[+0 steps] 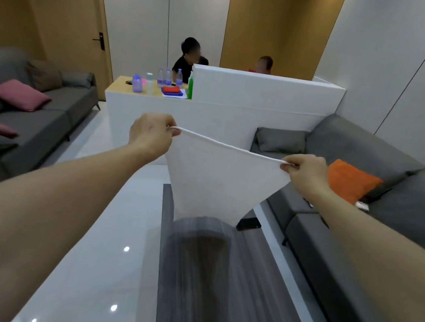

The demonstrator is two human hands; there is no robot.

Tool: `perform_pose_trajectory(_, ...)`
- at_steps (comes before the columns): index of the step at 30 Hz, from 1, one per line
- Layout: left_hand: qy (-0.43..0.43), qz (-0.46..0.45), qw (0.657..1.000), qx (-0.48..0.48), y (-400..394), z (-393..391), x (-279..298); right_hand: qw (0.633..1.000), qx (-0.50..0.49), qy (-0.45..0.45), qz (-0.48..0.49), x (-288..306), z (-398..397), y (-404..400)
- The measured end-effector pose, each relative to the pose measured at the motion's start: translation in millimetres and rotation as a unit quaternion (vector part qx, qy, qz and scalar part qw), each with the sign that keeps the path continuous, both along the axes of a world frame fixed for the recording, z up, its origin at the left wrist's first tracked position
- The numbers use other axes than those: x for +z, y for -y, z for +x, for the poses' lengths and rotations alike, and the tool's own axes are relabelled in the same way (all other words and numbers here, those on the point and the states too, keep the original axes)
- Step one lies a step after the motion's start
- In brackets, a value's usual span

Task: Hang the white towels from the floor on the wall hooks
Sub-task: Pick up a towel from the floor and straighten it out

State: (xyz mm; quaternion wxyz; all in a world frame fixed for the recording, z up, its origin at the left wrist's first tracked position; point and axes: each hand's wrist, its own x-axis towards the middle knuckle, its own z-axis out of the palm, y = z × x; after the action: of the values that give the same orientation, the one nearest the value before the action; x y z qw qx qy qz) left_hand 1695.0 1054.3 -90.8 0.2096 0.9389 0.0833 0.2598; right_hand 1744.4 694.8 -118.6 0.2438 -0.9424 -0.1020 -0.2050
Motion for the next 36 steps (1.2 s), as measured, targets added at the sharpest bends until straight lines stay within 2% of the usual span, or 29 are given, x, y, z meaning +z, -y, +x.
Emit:
perform_pose_trajectory(8, -0.136, 0.001, 0.990, 0.047, 71.9, -126.8, -127.4, 0.990, 0.040, -0.132, 0.029, -127.9, -106.2, 72.2)
perform_pose_trajectory(14, -0.264, 0.007, 0.964, 0.018, 117.8, -210.0, -192.4, 0.973, 0.015, -0.229, 0.009, -197.7, -193.5, 117.4)
perform_pose_trajectory(19, -0.415, 0.041, 0.908, -0.046, 131.7, -250.7, -244.5, 0.953, -0.011, -0.302, -0.021, -246.9, -248.5, 136.9)
perform_pose_trajectory(22, -0.466, 0.038, 0.881, -0.072, 130.2, -263.6, -268.2, 0.943, -0.009, -0.331, -0.041, -260.4, -273.8, 143.7)
perform_pose_trajectory(25, -0.484, 0.025, 0.870, -0.087, 127.6, -270.1, -285.4, 0.932, -0.017, -0.358, -0.054, -266.2, -290.7, 144.7)
perform_pose_trajectory(31, -0.445, 0.004, 0.893, -0.072, 123.2, -266.8, -302.4, 0.934, -0.044, -0.350, -0.049, -281.6, -290.7, 140.5)
perform_pose_trajectory(36, -0.428, 0.003, 0.903, -0.038, 122.3, -234.9, -315.3, 0.933, -0.048, -0.352, -0.054, -292.8, -247.8, 131.8)
